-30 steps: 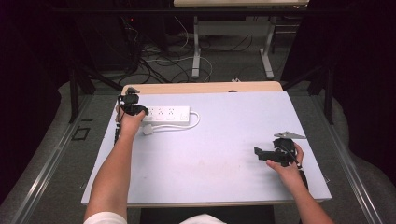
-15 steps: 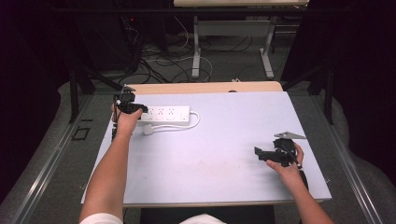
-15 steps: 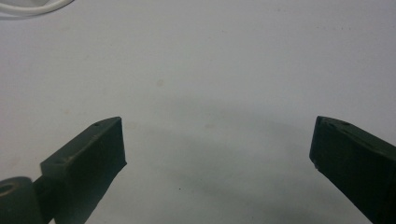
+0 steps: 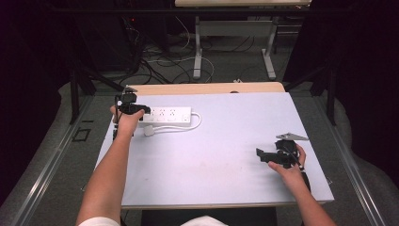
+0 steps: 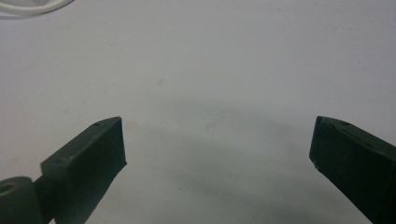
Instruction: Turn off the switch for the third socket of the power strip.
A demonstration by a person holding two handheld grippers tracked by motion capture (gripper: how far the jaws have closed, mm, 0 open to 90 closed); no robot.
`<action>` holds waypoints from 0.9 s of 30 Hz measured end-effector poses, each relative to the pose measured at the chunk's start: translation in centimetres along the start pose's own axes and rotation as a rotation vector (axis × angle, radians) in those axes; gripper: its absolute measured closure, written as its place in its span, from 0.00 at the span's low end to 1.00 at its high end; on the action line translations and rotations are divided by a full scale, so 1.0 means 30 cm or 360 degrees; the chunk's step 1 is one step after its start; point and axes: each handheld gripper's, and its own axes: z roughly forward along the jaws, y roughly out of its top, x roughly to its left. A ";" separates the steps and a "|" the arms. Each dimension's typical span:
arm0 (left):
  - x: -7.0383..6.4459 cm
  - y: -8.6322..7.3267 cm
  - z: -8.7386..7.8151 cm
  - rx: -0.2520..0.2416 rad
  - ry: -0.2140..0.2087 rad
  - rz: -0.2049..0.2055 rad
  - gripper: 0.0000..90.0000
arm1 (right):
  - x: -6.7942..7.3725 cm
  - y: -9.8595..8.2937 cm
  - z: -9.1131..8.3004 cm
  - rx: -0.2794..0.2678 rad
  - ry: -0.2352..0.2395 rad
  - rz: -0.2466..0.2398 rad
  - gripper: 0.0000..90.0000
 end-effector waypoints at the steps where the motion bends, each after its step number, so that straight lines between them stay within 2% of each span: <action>1: 0.004 0.003 -0.008 0.0037 -0.0003 0.0014 0.43 | 0.000 0.000 0.000 -0.0001 0.0000 0.0000 0.03; 2: 0.004 0.000 -0.006 0.0010 -0.0006 -0.0002 0.42 | 0.000 0.000 0.000 0.0000 0.0000 0.0001 0.03; 7: 0.010 -0.008 -0.014 0.0018 0.0009 -0.0039 0.37 | 0.000 0.000 -0.001 0.0000 -0.0005 0.0008 0.03; 9: 0.012 -0.008 -0.023 0.0041 0.0015 -0.0021 0.35 | 0.000 0.000 -0.001 -0.0002 -0.0005 0.0005 0.03; 14: 0.008 -0.014 -0.043 0.0009 0.0022 0.0036 0.33 | 0.000 0.000 -0.002 -0.0008 -0.0006 0.0004 0.03; 15: 0.009 -0.013 -0.053 0.0015 0.0014 0.0064 0.33 | 0.000 0.000 -0.002 -0.0008 -0.0006 0.0004 0.03; 16: 0.006 -0.013 -0.058 0.0018 0.0004 0.0061 0.33 | 0.000 0.000 -0.002 -0.0007 -0.0006 0.0003 0.03; 19: -0.001 -0.016 -0.068 -0.0056 0.0012 0.0099 0.33 | -0.001 0.001 -0.002 -0.0011 -0.0007 -0.0006 0.03; 22: -0.006 -0.018 -0.084 -0.0064 0.0013 0.0136 0.32 | 0.000 0.001 -0.003 -0.0012 -0.0007 -0.0005 0.03; 26: -0.013 -0.018 -0.104 -0.0053 -0.0010 0.0137 0.32 | 0.002 0.001 -0.003 -0.0008 -0.0005 -0.0004 0.03; 27: -0.016 -0.021 -0.103 -0.0083 -0.0007 0.0137 0.32 | 0.002 0.001 -0.003 -0.0009 -0.0005 -0.0003 0.03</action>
